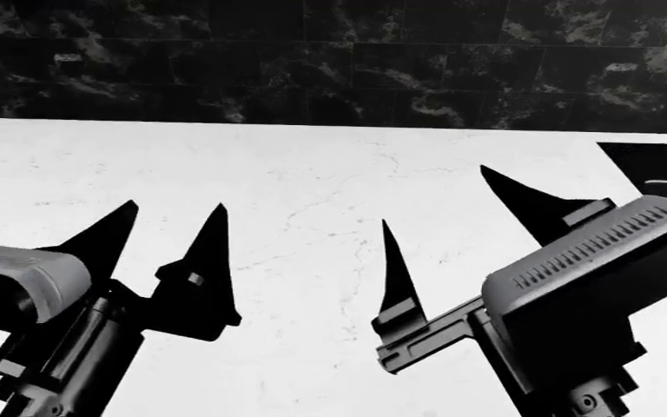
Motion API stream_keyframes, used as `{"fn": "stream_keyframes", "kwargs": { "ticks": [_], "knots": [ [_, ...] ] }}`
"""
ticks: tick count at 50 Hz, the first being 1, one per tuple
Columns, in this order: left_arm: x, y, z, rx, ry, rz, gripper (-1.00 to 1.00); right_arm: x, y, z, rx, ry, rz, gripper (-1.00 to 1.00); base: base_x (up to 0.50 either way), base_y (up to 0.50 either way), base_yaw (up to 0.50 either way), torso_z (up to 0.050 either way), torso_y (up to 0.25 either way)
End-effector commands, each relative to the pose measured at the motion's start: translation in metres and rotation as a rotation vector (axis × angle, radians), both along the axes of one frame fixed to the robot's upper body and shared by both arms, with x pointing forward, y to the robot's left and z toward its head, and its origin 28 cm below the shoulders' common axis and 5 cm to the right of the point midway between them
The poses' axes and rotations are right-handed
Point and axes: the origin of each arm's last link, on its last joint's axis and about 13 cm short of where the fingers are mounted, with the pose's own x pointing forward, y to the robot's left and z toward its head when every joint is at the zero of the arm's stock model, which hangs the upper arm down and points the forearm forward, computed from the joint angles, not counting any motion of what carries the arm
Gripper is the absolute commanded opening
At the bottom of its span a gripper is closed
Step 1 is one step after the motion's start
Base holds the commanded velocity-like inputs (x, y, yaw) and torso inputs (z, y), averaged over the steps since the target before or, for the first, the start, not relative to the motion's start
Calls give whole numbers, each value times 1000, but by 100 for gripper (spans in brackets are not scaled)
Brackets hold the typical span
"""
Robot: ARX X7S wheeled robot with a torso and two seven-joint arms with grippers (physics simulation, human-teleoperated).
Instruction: Pick and place the shaker into the drawer. Then close the cabinet.
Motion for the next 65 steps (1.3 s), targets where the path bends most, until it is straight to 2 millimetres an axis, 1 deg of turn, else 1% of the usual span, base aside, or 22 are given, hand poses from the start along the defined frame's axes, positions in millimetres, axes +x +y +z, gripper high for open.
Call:
{"fn": "stream_keyframes", "kwargs": {
  "ticks": [1, 18, 29, 65],
  "knots": [
    [-2, -8, -20, 85, 7, 70, 100, -6, 6, -8, 73, -57, -8, 100, 24, -499, 0, 0, 0],
    [-7, -10, -24, 81, 22, 41, 100, -4, 7, -10, 115, -52, 11, 100, 24, -499, 0, 0, 0],
    [-7, -11, -22, 77, 19, 32, 100, -4, 9, -8, 114, -53, 14, 100, 24, -499, 0, 0, 0],
    [-8, -12, -26, 76, 31, 29, 100, -5, 10, -13, 125, -50, 13, 100, 24, -499, 0, 0, 0]
  ]
}}
